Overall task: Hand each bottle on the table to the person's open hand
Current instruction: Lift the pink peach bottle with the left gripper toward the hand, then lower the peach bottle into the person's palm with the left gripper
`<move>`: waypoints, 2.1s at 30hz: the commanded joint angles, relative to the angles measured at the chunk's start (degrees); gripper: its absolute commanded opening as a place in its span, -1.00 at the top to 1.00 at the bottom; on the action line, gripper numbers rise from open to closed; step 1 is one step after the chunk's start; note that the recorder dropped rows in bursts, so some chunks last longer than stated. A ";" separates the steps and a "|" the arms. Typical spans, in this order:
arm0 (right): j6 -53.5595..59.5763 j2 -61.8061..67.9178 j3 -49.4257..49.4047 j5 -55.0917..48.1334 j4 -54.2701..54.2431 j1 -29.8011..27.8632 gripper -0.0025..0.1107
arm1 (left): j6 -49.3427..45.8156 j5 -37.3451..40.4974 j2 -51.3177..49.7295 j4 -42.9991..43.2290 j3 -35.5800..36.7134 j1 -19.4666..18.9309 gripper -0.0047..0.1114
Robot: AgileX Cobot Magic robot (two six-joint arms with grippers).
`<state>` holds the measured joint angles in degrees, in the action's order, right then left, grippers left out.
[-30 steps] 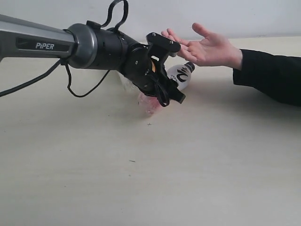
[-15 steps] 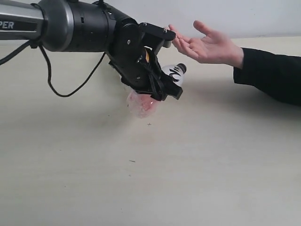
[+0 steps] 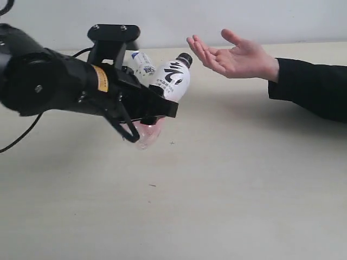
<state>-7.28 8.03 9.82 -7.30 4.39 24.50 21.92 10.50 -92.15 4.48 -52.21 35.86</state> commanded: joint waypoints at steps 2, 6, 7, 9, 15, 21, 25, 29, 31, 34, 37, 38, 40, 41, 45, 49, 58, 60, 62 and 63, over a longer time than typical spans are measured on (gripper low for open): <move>0.01 -0.27 -0.27 -0.01 0.12 -0.18 0.96 | 4.69 -7.27 6.63 -0.28 6.39 0.17 0.92; 0.01 -0.27 -0.27 -0.01 0.12 -0.18 0.96 | 6.04 -7.89 8.13 -0.28 6.90 2.20 0.92; 0.01 -0.27 -0.27 -0.01 0.12 -0.18 0.96 | 6.63 -9.19 8.44 -0.28 6.90 3.02 0.92; 0.01 -0.27 -0.27 -0.01 0.12 -0.18 0.96 | 8.33 -12.78 8.44 -0.28 6.76 4.38 0.92; 0.01 -0.27 -0.27 -0.01 0.12 -0.18 0.96 | 14.03 -19.64 7.13 -0.39 4.41 6.78 0.92; 0.01 -0.27 -0.27 -0.01 0.12 -0.18 0.96 | 14.27 -20.18 1.50 -1.15 -0.88 7.92 0.92; 0.01 -0.27 -0.27 -0.01 0.12 -0.18 0.96 | 14.27 -20.07 -5.17 -2.70 -7.68 9.40 0.92; 0.01 -0.27 -0.27 0.53 0.12 -0.18 0.96 | 10.70 -15.57 -9.49 -2.70 -15.79 11.15 0.92; 0.01 -0.27 -0.27 0.53 0.12 -0.18 0.96 | 8.45 -9.30 -10.88 -2.70 -20.15 11.31 0.92; 0.01 -0.27 -0.27 0.53 0.12 -0.18 0.96 | 8.30 -2.98 -11.62 1.44 -24.76 11.31 0.92; 0.01 -0.27 -0.27 0.53 0.12 -0.18 0.96 | 9.53 6.73 -11.62 10.97 -28.57 11.69 0.92; 0.01 -0.27 -0.27 0.53 0.12 -0.18 0.96 | 10.89 9.81 -11.62 13.89 -29.30 11.69 0.92; 0.01 -0.27 -0.27 0.53 0.12 -0.18 0.96 | 19.01 13.86 -11.62 20.94 -29.56 11.69 0.92; 0.01 -0.27 -0.27 0.53 0.12 -0.18 0.96 | 22.97 14.97 -11.62 24.02 -29.44 11.69 0.92; 0.01 -0.27 -0.27 0.53 0.12 -0.18 0.96 | 44.32 18.18 -12.58 40.85 -29.11 13.34 0.92; 0.01 -0.27 -0.27 0.53 0.12 -0.18 0.96 | 68.21 18.20 -13.66 58.87 -29.11 16.85 0.92; 0.01 -0.27 -0.27 0.54 0.36 -0.18 0.96 | 99.81 23.93 -18.04 73.92 -29.22 20.01 0.92; 0.01 -0.27 -0.27 0.54 0.36 -0.18 0.96 | 99.81 24.49 -19.25 73.66 -29.22 20.01 0.92; 0.01 -0.27 -0.27 0.54 0.36 -0.18 0.96 | 99.81 24.78 -20.58 73.66 -29.22 20.01 0.92; 0.01 -0.27 -0.27 0.54 0.36 -0.18 0.96 | 99.81 24.78 -21.35 73.66 -29.22 20.01 0.92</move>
<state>-7.28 8.03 9.82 -7.30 4.39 24.50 120.78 34.28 -111.92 77.18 -81.17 55.60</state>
